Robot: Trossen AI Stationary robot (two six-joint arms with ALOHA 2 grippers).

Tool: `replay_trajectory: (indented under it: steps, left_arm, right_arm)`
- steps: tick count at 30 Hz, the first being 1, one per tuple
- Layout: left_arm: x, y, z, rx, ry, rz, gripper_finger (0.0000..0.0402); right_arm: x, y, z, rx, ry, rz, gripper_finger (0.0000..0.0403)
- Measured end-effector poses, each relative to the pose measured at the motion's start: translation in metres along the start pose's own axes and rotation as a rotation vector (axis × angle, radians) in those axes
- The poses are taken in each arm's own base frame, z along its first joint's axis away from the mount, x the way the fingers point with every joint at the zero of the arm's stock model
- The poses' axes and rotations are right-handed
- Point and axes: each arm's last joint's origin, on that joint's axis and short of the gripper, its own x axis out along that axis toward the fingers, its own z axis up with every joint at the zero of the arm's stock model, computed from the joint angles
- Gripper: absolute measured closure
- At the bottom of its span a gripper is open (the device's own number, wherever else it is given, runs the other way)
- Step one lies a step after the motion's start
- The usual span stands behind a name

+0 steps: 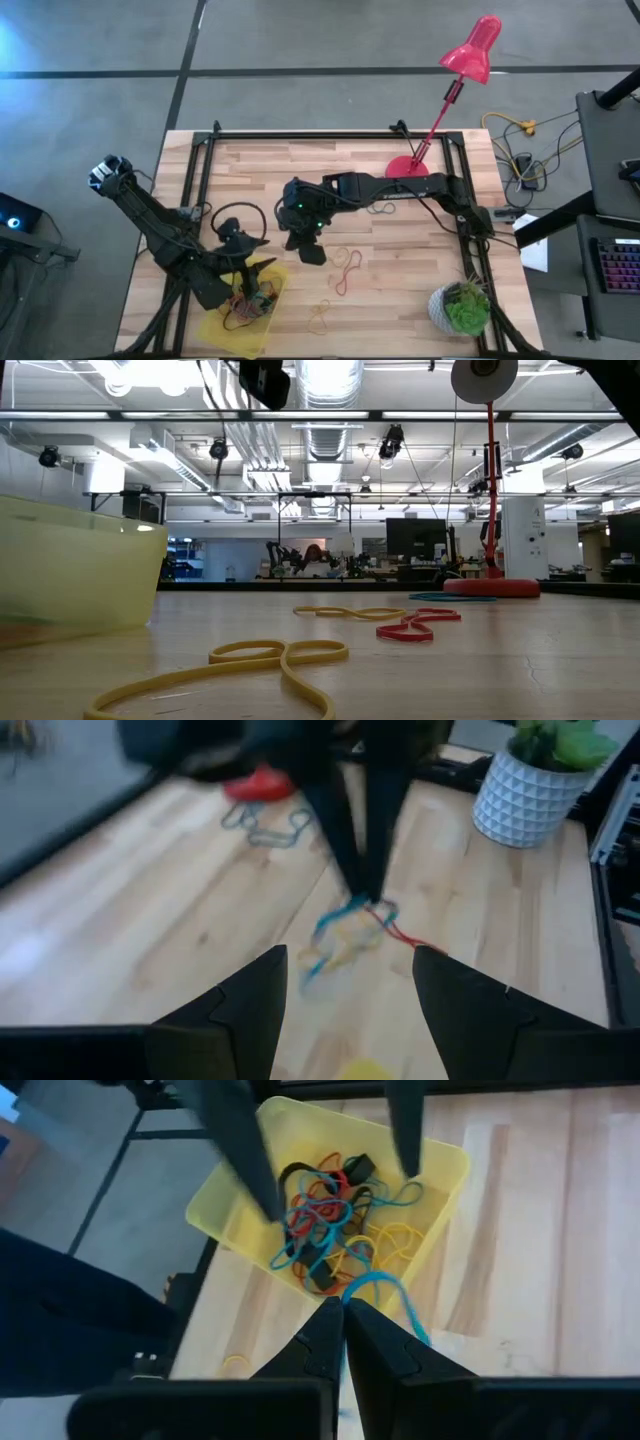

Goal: Pick and place rubber bands into bin
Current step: Put the blue rubber band into the bin

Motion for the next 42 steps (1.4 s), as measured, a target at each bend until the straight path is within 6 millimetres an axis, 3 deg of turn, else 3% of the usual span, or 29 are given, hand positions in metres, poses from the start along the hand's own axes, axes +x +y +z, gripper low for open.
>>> replay_trajectory:
  steps: [13, 23, 27, 32, 38, 42]
  left_arm:
    - [0.028, 0.01, 0.011, 0.202, 0.073, 0.034, 0.0201]
    - [0.055, 0.017, 0.019, 0.276, 0.086, 0.014, 0.0235]
    - [0.057, 0.018, 0.02, 0.303, 0.108, -0.014, 0.0279]
    - [0.057, 0.017, 0.019, 0.3, 0.145, -0.069, 0.0385]
    - [0.056, 0.017, 0.018, 0.251, 0.183, -0.101, 0.04]
    - [0.05, 0.017, 0.015, 0.226, 0.222, -0.089, 0.0401]
  right_arm:
    - [-0.001, 0.0, 0.001, 0.005, -0.008, -0.005, 0.0394]
    - [-0.001, -0.001, 0.001, 0.006, -0.009, -0.003, 0.0394]
    - [-0.001, -0.001, 0.001, 0.037, -0.008, -0.004, 0.0394]
    - [-0.002, -0.003, 0.0, 0.09, -0.01, -0.106, 0.0394]
    - [-0.007, -0.005, -0.005, 0.123, 0.047, -0.167, 0.0387]
    - [-0.014, -0.004, -0.007, 0.116, 0.087, -0.272, 0.0352]
